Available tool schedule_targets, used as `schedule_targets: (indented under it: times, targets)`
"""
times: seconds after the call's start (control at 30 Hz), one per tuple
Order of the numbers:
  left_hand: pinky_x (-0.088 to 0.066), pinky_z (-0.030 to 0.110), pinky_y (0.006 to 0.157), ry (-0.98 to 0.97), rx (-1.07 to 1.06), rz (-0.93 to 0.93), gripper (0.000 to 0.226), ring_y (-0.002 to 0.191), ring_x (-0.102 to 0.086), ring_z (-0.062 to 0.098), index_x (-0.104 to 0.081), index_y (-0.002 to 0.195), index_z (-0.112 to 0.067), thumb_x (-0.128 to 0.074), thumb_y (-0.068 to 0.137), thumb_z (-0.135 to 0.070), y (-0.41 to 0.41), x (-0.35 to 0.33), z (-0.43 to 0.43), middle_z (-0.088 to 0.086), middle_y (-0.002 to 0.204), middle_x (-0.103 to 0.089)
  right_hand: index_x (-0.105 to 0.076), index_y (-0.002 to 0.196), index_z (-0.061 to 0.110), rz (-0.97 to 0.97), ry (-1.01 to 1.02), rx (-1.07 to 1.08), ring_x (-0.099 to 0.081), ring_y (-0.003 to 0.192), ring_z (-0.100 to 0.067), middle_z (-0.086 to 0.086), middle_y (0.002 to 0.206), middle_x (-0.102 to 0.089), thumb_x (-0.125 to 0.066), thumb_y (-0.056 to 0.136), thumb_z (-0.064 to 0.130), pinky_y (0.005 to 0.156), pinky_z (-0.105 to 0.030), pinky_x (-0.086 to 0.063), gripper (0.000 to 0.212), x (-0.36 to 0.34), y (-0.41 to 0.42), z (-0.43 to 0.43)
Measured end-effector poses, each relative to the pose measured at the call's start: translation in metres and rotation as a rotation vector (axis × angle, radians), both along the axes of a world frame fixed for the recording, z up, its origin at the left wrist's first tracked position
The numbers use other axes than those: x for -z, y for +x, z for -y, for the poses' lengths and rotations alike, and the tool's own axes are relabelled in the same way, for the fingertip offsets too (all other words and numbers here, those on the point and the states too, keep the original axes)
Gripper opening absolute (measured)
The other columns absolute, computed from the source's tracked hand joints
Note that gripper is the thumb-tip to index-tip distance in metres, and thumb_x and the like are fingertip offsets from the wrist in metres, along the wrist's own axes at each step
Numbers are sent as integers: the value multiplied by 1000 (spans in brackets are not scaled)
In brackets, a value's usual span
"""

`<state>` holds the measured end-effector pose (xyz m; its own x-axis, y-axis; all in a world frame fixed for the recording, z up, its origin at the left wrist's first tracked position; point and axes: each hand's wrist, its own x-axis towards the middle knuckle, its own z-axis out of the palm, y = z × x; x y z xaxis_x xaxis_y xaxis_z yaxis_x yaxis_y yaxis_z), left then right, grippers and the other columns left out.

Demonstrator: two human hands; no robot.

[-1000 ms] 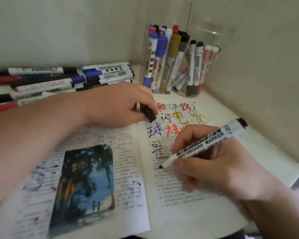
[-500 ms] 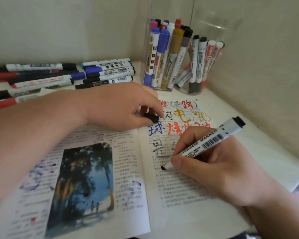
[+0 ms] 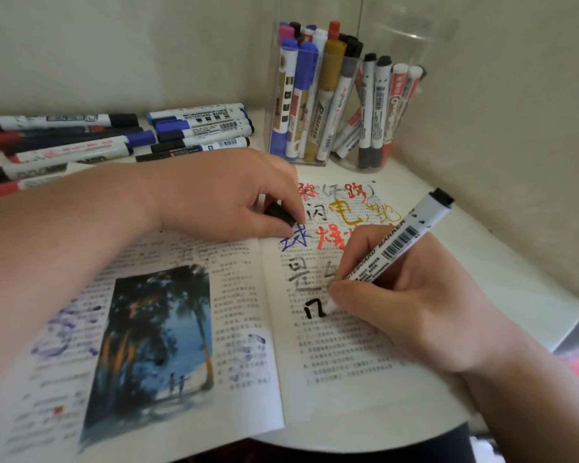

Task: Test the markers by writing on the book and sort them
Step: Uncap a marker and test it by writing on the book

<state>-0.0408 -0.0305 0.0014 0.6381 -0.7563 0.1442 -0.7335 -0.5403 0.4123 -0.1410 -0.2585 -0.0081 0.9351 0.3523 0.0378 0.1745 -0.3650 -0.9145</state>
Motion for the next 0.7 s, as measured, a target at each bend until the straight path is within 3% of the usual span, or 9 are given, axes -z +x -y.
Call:
schedule_targets:
  times: [0.13,0.27,0.33,0.57,0.7]
  targets:
    - [-34,-1,79,-2,5,23,20,94,-56,-10,-74,109,-32,-71,90,-35,0,0,0,-19,100,-64,-65,81,15,16,10,5,-52,52,-21,-24,66,-61,-72,79,18,47,-36,-40,8,1,-2,-2]
    - [-32,-2,78,-10,4,35,20,94,-55,-10,-74,109,-31,-71,90,-34,0,0,0,-19,99,-64,-65,79,10,-14,49,-45,-48,49,-16,-18,58,-55,-74,79,15,45,-25,-36,10,1,-2,2]
    - [-32,-2,79,-8,-3,36,20,96,-55,-9,-74,109,-32,-70,90,-35,-1,0,0,-19,99,-64,-65,78,8,-38,60,-96,-46,48,-11,-6,56,-55,-75,80,13,45,-20,-36,11,-1,-4,3]
    - [-34,-1,83,-1,-6,30,21,99,-57,-3,-74,109,-33,-68,89,-38,-1,0,1,-19,99,-64,-55,72,4,60,-1,-21,-42,45,-9,1,51,-45,-69,78,3,43,-21,-33,15,0,-1,0]
    - [-36,1,82,-6,-3,33,21,97,-59,-3,-74,109,-31,-69,89,-36,-1,0,1,-18,98,-65,-60,75,5,-34,83,-66,-44,46,-21,-26,57,-51,-70,78,8,42,-28,-32,11,-2,-5,1]
